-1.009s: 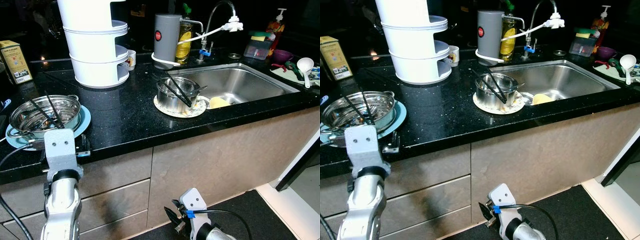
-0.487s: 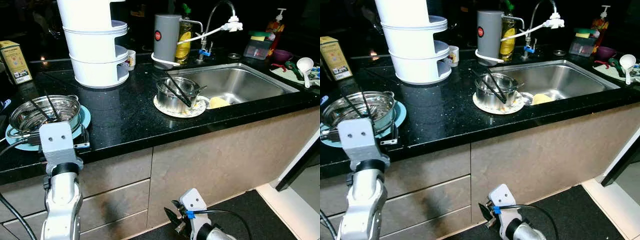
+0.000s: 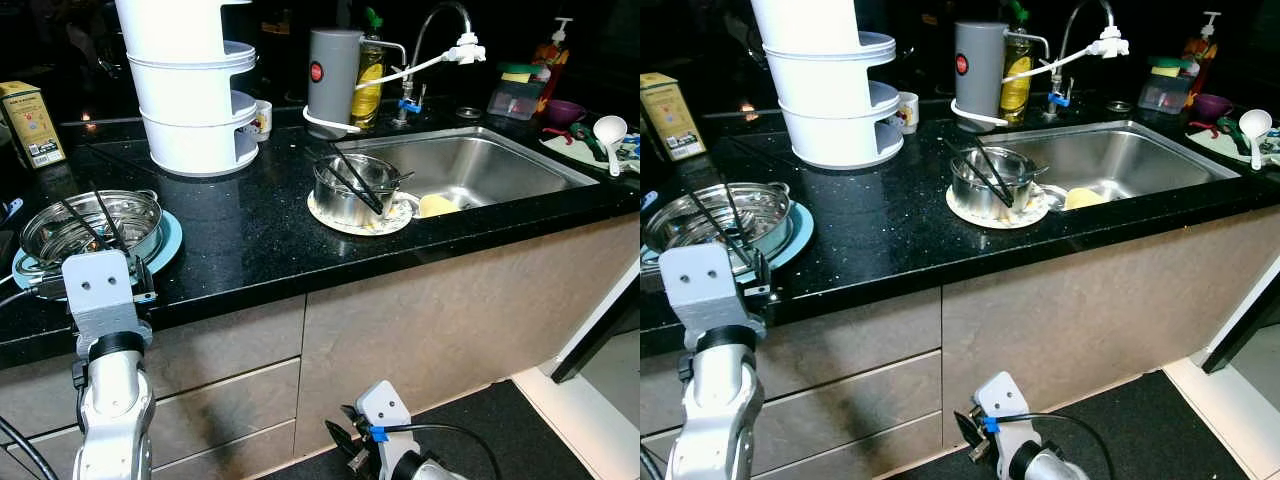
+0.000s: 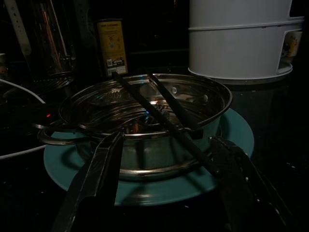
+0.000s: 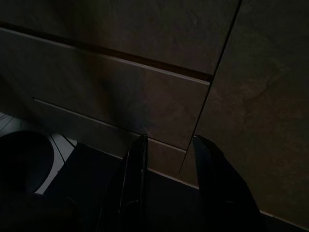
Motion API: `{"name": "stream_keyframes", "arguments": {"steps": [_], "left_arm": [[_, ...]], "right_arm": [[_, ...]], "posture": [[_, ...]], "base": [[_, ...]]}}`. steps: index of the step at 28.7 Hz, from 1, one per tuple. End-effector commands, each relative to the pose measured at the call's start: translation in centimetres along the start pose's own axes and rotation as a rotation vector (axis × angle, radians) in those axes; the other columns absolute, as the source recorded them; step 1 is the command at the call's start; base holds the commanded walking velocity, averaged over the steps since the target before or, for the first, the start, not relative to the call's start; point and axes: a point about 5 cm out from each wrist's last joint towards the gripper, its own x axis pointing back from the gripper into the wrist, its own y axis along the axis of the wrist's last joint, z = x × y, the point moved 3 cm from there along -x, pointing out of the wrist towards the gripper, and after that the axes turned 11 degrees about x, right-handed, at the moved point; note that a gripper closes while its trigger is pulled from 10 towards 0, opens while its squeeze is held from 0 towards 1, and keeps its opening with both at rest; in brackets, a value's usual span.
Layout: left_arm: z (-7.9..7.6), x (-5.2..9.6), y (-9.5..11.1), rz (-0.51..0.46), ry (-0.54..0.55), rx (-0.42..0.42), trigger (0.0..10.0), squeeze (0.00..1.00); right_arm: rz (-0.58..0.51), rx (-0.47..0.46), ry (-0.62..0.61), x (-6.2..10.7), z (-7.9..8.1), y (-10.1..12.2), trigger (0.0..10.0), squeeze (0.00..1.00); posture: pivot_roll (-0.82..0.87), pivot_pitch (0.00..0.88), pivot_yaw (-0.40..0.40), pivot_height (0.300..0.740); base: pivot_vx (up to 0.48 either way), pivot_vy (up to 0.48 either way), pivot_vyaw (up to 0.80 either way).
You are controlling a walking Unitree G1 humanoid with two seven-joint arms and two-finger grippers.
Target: Kitchen organization
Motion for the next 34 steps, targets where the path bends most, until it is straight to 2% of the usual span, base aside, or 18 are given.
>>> {"name": "stream_keyframes", "arguments": {"steps": [1,8,9,10,11,34], "left_arm": [[0.22,-0.01,-0.03,0.006,0.009,-0.008,10.0,0.00],[0.24,-0.05,0.01,0.003,0.009,-0.007,10.0,0.00],[0.23,-0.07,0.03,0.001,0.008,-0.007,6.5,0.00],[0.23,-0.07,0.03,0.001,0.008,-0.007,6.5,0.00],[0.22,-0.08,0.02,0.001,0.007,-0.005,0.0,0.00],[1.11,-0.28,0.57,-0.029,0.049,-0.028,0.0,0.00]], "right_arm": [[0.005,0.003,0.006,0.06,0.00,-0.28,10.0,0.00],[0.005,0.004,0.006,0.05,0.01,-0.26,10.0,0.00],[0.005,0.005,0.006,0.05,0.01,-0.27,10.0,0.00],[0.005,0.005,0.006,0.05,0.01,-0.27,10.0,0.00],[0.005,0.005,0.006,0.04,0.01,-0.29,10.0,0.00],[0.002,0.006,0.005,-0.04,-0.14,-0.21,10.0,0.00]], "posture": [[-0.03,0.069,-0.027,0.740],[-0.03,0.067,-0.026,0.740],[-0.03,0.067,-0.026,0.740],[-0.03,0.067,-0.026,0.740],[-0.03,0.061,-0.023,0.740],[-0.03,0.061,-0.025,0.740]], "base": [[0.000,0.000,0.00],[0.000,0.000,0.00],[0.000,0.000,0.00],[0.000,0.000,0.00],[0.000,0.000,0.00],[0.000,0.000,0.00]]}}
